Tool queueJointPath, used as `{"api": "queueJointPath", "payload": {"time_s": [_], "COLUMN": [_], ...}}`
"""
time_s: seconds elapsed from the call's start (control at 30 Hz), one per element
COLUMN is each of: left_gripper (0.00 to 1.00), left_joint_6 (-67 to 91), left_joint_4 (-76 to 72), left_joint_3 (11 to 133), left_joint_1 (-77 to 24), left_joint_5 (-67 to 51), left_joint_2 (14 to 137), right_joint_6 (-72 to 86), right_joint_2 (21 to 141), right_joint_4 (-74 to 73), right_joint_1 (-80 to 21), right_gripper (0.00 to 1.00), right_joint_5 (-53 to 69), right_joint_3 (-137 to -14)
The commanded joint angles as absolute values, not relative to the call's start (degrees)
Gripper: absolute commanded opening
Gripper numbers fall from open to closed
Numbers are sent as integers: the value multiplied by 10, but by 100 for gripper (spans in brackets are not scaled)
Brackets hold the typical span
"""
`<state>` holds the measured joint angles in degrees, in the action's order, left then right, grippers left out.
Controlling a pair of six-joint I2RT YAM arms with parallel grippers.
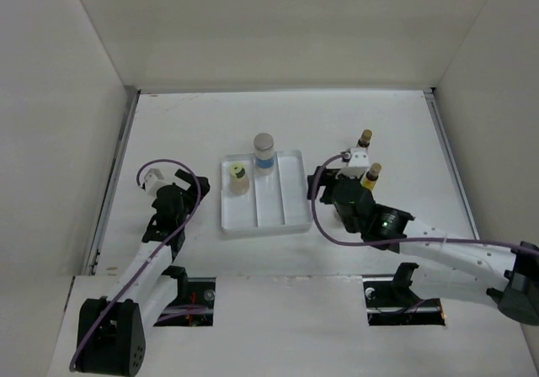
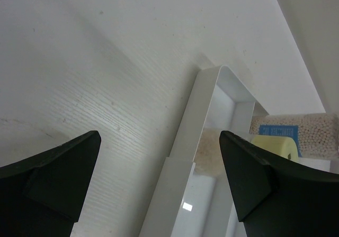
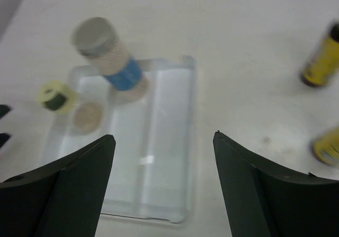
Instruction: Organize the condiment bottles
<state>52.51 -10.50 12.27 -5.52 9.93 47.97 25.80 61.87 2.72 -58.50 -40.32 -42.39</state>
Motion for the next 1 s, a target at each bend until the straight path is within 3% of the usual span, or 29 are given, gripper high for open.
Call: {"api": "queueJointPath", "payload": {"time_s": [0.0,0.23,0.53,0.6,0.83,0.97], "left_gripper": [100,100,100,100,100,100], "left_joint_6": [523,522,521,523,525,523], "left_joint_4": [-130,-127,-139,-145,-147,-148], "left_joint_3": [139,143,139,135,134,131], "left_joint_1": [-69,-75,-75,-74,-73,-72], "left_joint_5": [105,105,105,104,102,105], "left_joint_2": [487,478,493,495,497,497], "right_joint_6": [389,492,443,429,393,347], "right_joint_2": [564,525,572,578,594,578], "right_joint_4": [-149,-294,-205,-176,-149,-117], "right_joint_1": [-563,-515,-483,-482,-472,-518], "right_gripper": [81,82,78,74,44,42], "right_joint_5": [-506,-551,-459,-440,-449,-472], "right_joint_3": [-377,-359,-337,-336,-354,-392]}}
